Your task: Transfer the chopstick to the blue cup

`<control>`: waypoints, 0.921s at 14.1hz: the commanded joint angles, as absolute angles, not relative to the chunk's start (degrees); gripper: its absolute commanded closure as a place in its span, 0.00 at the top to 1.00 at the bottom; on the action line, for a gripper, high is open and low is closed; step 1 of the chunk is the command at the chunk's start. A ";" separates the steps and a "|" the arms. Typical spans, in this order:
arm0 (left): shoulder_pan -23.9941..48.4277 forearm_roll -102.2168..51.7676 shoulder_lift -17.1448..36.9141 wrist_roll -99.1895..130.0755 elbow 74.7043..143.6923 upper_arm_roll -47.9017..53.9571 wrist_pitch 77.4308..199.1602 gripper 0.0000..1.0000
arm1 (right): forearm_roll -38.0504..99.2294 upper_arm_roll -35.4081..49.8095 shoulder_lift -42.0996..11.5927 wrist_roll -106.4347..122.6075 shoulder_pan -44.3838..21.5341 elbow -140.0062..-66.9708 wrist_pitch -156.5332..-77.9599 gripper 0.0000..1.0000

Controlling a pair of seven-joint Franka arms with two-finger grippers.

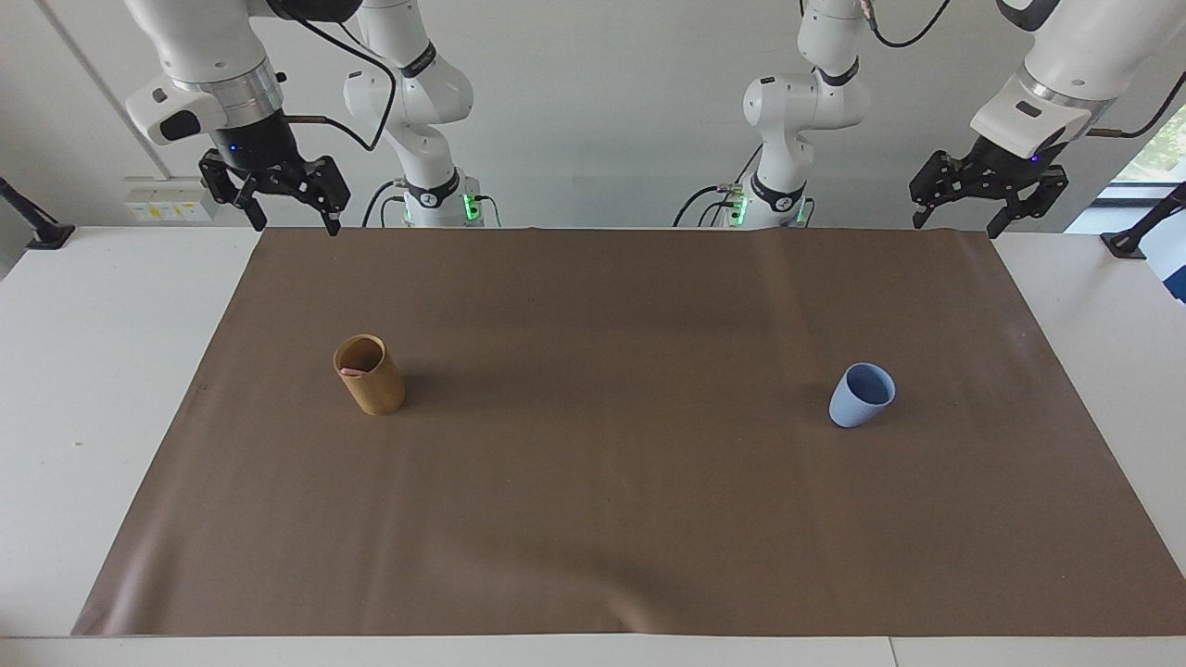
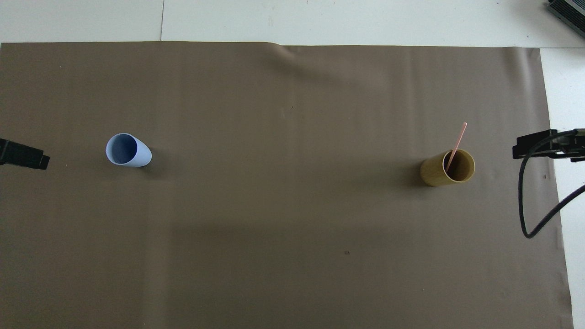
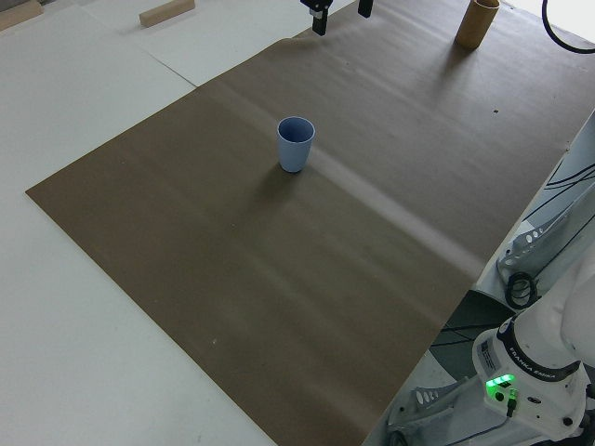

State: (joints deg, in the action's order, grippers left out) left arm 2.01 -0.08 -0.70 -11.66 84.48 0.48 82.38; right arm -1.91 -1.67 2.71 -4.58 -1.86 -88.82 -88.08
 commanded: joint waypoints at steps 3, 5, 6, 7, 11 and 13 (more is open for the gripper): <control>2.20 -0.43 -1.32 -11.60 85.69 0.35 86.03 1.00 | -0.79 -1.41 4.31 -5.19 -1.32 -90.70 -87.89 1.00; 2.20 -0.62 -1.49 -11.60 86.65 0.35 87.01 1.00 | -0.70 -1.41 4.31 -5.10 -1.32 -90.70 -87.80 1.00; 2.20 -0.62 -1.49 -11.51 86.92 0.26 87.01 1.00 | -0.79 -1.41 4.31 -5.10 -1.32 -90.70 -87.98 1.00; 2.20 -0.62 -1.41 -11.17 87.53 0.26 87.10 1.00 | -0.79 -1.41 4.31 -5.10 -1.32 -90.70 -88.07 1.00; 2.20 -0.62 -1.06 -11.34 93.50 0.26 94.99 1.00 | -0.79 -1.41 4.31 -5.10 -1.32 -90.70 -88.24 1.00; 2.11 -0.70 -0.53 -11.69 96.84 0.26 99.73 1.00 | -0.70 -1.41 4.31 -5.10 -1.32 -90.70 -88.16 1.00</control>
State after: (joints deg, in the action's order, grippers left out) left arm 2.01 -0.22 -0.17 -11.66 92.84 0.51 95.06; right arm -1.91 -1.67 2.74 -4.58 -1.86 -88.96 -87.98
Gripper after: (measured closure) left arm 0.000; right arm 0.000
